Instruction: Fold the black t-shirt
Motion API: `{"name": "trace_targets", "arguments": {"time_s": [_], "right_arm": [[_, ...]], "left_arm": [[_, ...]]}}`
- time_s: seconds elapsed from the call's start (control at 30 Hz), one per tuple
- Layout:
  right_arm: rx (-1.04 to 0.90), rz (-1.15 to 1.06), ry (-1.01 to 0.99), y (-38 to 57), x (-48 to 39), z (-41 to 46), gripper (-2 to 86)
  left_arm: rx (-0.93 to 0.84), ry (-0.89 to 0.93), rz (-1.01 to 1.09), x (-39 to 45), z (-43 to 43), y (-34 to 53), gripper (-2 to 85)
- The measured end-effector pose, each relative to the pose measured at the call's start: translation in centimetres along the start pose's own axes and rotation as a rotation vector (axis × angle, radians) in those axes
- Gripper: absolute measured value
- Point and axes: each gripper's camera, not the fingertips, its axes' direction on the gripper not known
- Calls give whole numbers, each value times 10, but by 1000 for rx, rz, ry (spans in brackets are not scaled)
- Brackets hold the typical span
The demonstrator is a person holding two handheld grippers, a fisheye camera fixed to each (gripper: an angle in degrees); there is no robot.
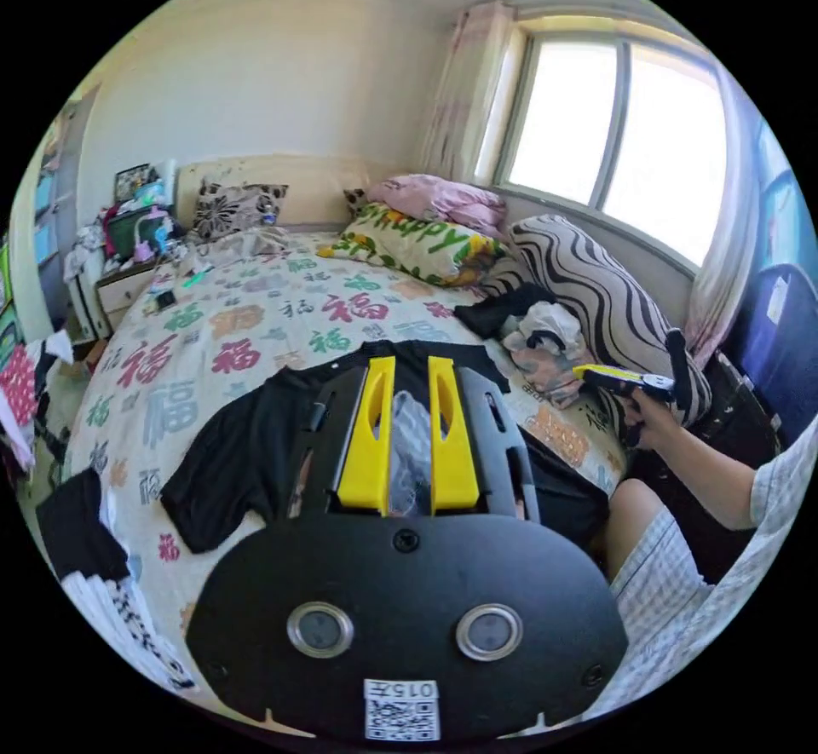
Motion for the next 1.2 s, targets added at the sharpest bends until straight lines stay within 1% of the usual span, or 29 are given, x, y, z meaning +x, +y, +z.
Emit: {"name": "trace_targets", "arguments": {"time_s": [0.07,0.1,0.13,0.17,0.2,0.27,0.3,0.33,0.37,0.47,0.57,0.63,0.67,0.73,0.8,0.83,0.9,0.97,1.03,1.07,1.2], "right_arm": [[-62,76,-3,-14,25,38,60],[-95,126,-14,-21,40,63,62],[-124,169,-29,-28,52,85,64],[-136,183,-37,-31,57,96,64],[-167,211,-45,-37,66,116,67],[-204,245,-86,-46,77,143,74],[-229,267,-119,-51,84,160,78],[-255,282,-154,-55,88,176,80],[-268,282,-173,-57,90,183,80],[-342,236,-199,-65,92,215,65],[-302,200,-170,-68,93,223,56],[-282,169,-169,-70,94,227,30],[-281,165,-171,-71,95,229,24],[-288,145,-193,-77,100,233,4],[-292,125,-185,-83,103,234,-2],[-279,105,-156,-87,105,233,-4],[-258,82,-127,-96,108,227,-5],[-213,63,-113,-108,110,218,-5],[-148,4,-97,-127,102,202,-6],[-137,-16,-98,-132,98,198,-6],[-94,-217,-118,-156,43,178,-5]], "left_arm": [[-104,76,111,24,88,-52,65],[-131,100,136,31,111,-64,64],[-186,130,177,46,158,-88,62],[-231,146,188,61,205,-108,63],[-251,153,195,70,228,-117,63],[-347,179,209,105,320,-143,65],[-377,187,213,114,342,-148,66],[-447,199,211,129,387,-154,68],[-511,203,224,144,428,-157,70],[-618,162,246,169,508,-157,79],[-677,79,293,182,561,-153,88],[-699,43,330,184,582,-154,80],[-677,32,350,183,589,-158,68],[-669,28,326,175,598,-168,18],[-635,61,294,161,599,-181,6],[-585,107,253,148,594,-194,3],[-486,184,170,121,581,-215,-1],[-358,285,51,76,554,-241,-3],[-273,326,7,42,529,-254,-4],[-219,332,-3,19,510,-258,-4],[-136,309,-53,-51,454,-247,-5]]}}
